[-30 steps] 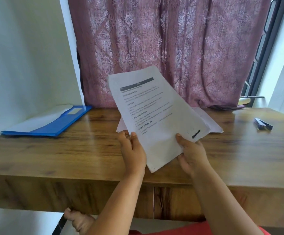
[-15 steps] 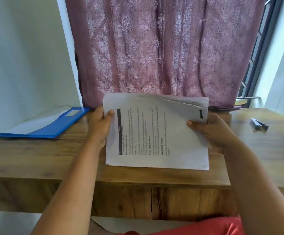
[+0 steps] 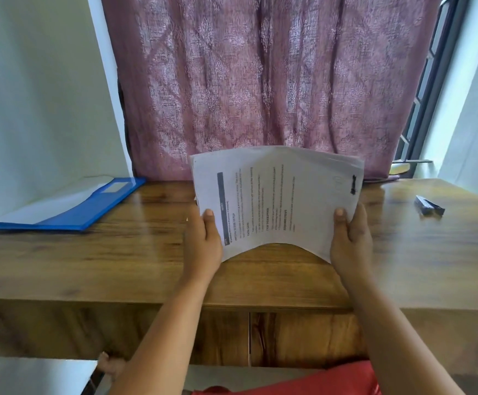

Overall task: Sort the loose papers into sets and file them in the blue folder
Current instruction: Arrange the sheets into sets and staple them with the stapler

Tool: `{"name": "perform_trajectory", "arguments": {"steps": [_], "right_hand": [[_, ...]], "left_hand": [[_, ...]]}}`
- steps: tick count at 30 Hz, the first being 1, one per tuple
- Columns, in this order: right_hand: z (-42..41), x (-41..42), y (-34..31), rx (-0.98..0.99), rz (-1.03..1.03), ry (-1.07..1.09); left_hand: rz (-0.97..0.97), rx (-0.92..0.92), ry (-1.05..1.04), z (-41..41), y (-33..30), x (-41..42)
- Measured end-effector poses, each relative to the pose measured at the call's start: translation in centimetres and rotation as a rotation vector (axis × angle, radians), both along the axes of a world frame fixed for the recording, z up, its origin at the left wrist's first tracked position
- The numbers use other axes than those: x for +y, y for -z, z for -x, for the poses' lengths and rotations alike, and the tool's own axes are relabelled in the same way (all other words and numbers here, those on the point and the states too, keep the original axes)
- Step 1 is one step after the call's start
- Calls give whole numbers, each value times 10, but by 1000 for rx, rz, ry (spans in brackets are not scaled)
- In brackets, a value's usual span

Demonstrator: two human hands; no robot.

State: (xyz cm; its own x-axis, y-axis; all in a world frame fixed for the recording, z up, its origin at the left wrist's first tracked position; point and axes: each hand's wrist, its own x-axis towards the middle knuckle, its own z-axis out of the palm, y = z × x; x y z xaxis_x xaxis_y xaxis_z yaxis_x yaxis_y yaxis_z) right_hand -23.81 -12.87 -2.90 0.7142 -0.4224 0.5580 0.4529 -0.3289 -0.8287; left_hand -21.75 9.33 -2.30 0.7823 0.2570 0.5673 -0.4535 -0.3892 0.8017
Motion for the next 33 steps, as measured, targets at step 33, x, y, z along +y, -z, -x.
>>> {"name": "perform_trajectory", "arguments": {"steps": [33], "right_hand": [[-8, -59, -24, 491, 402, 136]], "left_hand": [[-229, 249, 156, 3, -63, 44]]}}
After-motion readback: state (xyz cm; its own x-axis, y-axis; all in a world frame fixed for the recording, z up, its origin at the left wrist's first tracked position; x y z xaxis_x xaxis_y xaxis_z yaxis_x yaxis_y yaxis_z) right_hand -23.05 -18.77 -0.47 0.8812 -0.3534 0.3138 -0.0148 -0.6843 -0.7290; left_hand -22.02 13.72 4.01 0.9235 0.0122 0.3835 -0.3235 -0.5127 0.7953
